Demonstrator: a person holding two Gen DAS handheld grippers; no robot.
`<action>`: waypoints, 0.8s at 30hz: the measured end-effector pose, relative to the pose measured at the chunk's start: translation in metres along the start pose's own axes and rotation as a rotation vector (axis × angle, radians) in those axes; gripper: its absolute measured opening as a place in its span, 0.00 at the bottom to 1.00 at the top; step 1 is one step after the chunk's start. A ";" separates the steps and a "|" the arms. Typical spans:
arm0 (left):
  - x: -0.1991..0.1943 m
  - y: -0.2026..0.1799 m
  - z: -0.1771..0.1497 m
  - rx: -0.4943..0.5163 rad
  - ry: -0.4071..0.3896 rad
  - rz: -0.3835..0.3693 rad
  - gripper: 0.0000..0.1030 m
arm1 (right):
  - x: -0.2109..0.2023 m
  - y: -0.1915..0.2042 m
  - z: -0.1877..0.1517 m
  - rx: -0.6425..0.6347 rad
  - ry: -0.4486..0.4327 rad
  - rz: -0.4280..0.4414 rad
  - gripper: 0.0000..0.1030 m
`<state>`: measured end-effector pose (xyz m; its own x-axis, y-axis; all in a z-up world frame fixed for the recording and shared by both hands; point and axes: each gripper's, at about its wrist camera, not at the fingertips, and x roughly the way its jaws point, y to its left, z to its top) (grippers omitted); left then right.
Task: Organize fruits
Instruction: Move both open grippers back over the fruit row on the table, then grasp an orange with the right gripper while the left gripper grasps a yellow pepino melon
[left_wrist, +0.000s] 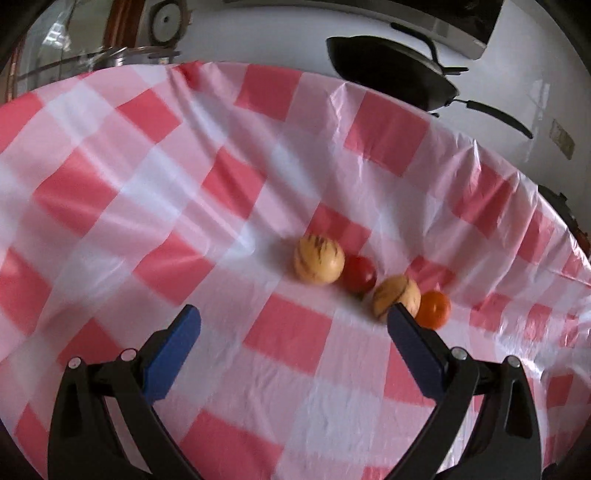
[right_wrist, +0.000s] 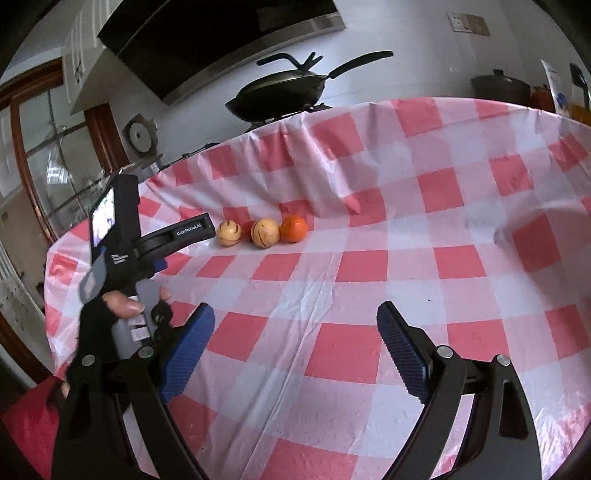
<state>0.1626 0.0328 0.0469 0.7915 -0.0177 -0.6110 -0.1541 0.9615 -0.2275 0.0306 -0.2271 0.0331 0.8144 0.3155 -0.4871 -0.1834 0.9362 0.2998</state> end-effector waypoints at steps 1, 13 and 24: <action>0.001 0.003 0.001 0.006 -0.004 -0.016 0.98 | -0.001 0.000 0.001 0.007 -0.004 0.006 0.84; 0.015 0.000 -0.008 0.138 0.113 -0.182 0.98 | 0.136 0.006 0.055 -0.162 0.199 -0.160 0.66; 0.025 0.012 -0.007 0.042 0.161 -0.193 0.98 | 0.215 0.025 0.073 -0.265 0.333 -0.168 0.51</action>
<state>0.1765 0.0418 0.0231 0.6987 -0.2424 -0.6731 0.0183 0.9466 -0.3219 0.2410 -0.1467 -0.0044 0.6314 0.1476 -0.7613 -0.2334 0.9724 -0.0051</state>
